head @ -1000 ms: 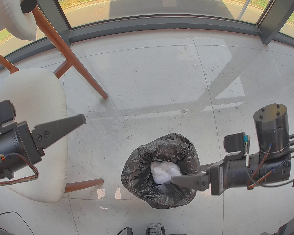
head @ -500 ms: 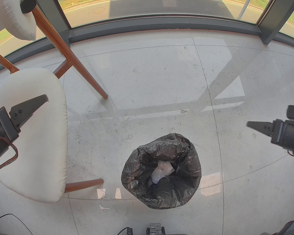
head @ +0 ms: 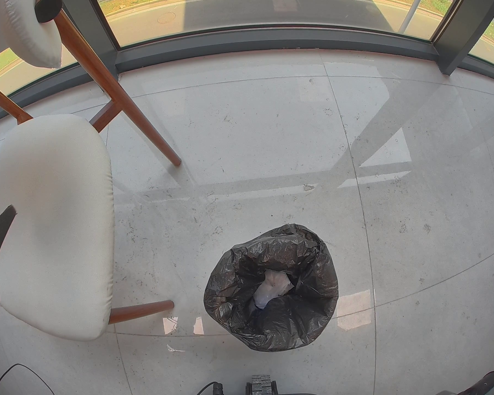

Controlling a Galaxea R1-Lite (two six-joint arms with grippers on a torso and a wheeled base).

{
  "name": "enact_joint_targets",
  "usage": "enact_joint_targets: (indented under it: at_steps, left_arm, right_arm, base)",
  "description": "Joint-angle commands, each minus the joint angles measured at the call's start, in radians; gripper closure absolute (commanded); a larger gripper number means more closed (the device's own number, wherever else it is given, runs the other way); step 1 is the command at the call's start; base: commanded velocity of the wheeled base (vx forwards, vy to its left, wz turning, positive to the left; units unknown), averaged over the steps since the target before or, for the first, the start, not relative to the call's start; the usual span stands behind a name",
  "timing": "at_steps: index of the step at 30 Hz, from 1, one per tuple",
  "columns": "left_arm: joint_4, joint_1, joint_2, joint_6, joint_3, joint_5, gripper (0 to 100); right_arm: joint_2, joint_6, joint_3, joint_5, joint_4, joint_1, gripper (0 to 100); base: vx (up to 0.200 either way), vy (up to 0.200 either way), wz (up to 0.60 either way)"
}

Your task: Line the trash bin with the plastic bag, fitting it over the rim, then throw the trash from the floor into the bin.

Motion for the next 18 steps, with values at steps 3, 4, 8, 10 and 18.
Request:
enact_joint_targets:
  at_steps: [3, 4, 8, 10, 18]
  left_arm:
    - [0.25, 0.059, -0.41, 0.036, 0.103, 0.11, 0]
    - [0.285, 0.073, -0.458, 0.042, 0.124, 0.104, 0]
    - [0.409, 0.088, -0.681, 0.143, 0.255, 0.079, 0]
    - [0.388, 0.122, -0.714, 0.169, 0.339, 0.05, 0]
    - [0.25, 0.137, -0.724, 0.212, 0.431, -0.028, 0]
  right_arm:
    - [-0.553, -0.205, 0.384, -0.03, 0.007, -0.016, 0]
    - [-0.611, -0.233, 0.384, -0.041, 0.074, 0.002, 0]
    - [-0.608, -0.245, 0.37, -0.052, 0.177, 0.013, 0]
    - [-0.61, -0.24, 0.384, -0.053, 0.14, 0.015, 0]
    - [-0.61, -0.254, 0.384, -0.049, 0.145, 0.015, 0]
  base:
    - [0.0, 0.0, 0.0]
    - [0.0, 0.0, 0.0]
    - [0.0, 0.0, 0.0]
    - [0.0, 0.0, 0.0]
    - [0.0, 0.0, 0.0]
